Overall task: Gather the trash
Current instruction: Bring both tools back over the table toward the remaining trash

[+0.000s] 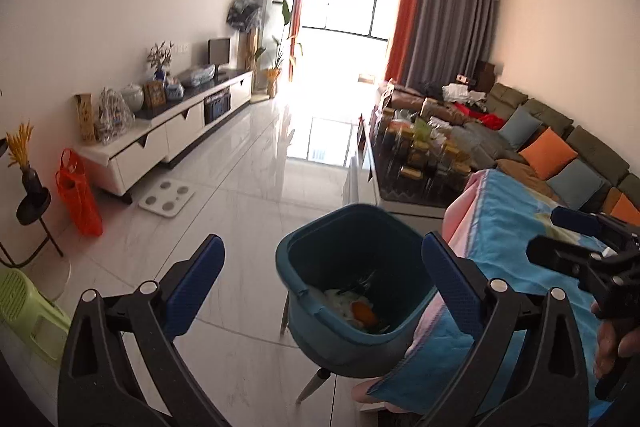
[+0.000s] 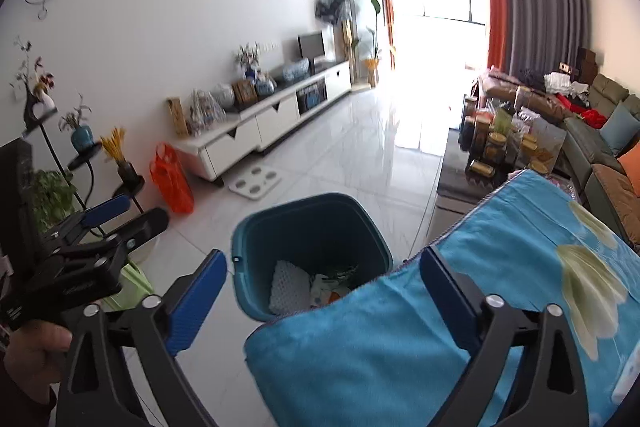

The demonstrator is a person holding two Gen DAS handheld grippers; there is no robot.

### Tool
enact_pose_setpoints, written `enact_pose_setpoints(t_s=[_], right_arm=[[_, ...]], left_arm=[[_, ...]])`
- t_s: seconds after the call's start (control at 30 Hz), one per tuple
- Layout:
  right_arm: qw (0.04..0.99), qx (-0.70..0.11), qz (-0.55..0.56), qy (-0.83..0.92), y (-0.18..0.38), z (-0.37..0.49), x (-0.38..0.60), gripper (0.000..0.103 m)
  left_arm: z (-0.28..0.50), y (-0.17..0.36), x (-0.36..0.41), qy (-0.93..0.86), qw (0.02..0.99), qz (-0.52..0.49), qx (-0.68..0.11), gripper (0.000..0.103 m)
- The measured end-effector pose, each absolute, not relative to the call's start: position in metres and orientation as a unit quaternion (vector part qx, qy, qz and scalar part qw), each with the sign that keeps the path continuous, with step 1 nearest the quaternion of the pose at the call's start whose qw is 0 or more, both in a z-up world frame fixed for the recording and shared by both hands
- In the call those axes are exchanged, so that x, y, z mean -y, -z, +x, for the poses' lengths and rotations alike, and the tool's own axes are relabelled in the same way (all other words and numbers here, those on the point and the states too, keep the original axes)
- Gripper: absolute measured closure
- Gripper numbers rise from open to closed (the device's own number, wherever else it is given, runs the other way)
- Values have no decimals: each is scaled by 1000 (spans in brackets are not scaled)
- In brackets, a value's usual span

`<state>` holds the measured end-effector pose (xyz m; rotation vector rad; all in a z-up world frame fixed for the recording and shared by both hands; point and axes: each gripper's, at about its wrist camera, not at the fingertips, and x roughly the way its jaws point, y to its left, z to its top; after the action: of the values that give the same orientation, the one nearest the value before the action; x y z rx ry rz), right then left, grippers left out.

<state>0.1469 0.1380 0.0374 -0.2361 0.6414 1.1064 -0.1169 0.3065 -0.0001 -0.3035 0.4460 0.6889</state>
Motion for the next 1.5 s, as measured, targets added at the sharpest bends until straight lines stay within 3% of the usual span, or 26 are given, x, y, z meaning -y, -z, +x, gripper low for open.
enact_pose_setpoints(t_s=[0.57,1.13,1.5], right_arm=[[885,-234,-35,-400,-46,117,48,7],[957,-244,-6,-154,10,102,241,7],[955,-270,-43,-112,22,136,256,7]], left_arm=[[-69,-45,-160,-221,952,-89,-193,6],[-10,-9,-19,-32,971,-29,-235,6],[41,4,40,40,967,26,-249,6]])
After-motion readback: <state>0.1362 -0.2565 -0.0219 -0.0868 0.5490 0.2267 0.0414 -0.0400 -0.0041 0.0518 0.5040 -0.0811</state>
